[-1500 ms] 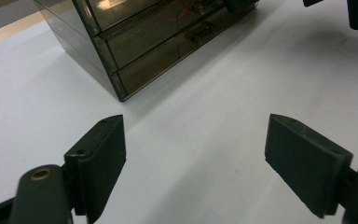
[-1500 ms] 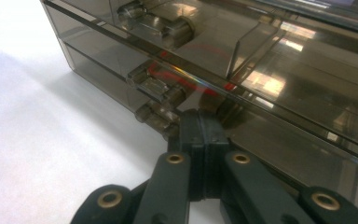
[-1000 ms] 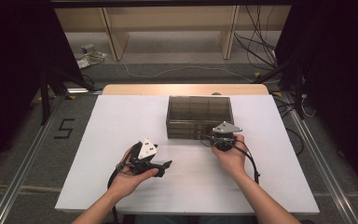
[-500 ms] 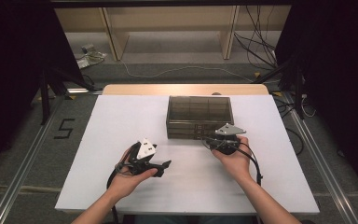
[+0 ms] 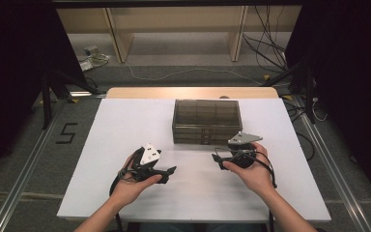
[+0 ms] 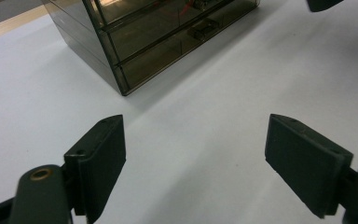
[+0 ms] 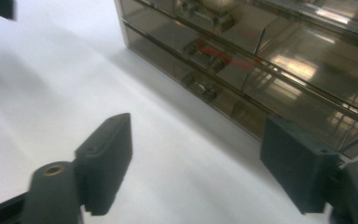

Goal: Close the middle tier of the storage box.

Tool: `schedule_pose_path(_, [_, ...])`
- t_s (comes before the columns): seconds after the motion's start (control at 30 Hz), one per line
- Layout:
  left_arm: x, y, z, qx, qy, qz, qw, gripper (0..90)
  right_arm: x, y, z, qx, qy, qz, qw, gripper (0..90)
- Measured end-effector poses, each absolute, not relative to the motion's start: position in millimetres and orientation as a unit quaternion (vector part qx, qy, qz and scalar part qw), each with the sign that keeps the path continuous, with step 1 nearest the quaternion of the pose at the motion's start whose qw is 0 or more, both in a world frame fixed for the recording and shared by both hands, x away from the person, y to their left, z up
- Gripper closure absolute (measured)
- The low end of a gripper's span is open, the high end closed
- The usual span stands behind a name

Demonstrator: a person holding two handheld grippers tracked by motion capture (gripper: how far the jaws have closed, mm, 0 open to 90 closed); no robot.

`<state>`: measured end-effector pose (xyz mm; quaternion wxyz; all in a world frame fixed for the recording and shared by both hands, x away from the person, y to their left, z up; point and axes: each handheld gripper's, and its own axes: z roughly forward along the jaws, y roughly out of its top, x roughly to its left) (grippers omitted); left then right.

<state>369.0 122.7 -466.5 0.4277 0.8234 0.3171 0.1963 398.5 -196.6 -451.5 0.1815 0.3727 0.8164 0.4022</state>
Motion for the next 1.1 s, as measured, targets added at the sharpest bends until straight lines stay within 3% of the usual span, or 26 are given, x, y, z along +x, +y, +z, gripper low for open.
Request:
schedule_pose_path(0.2, [369.1,124.2,-466.4,0.823,0.318,0.196,0.427,20.4,387.9,-206.2,-453.9,0.372,0.816,0.407,0.174,16.0])
schedule_pose_path(1.1, [369.2,124.8,-466.9,0.821,0.324,0.189,0.431,20.2,350.8,-243.5,-459.3,0.355,0.822,0.422,0.139,16.3])
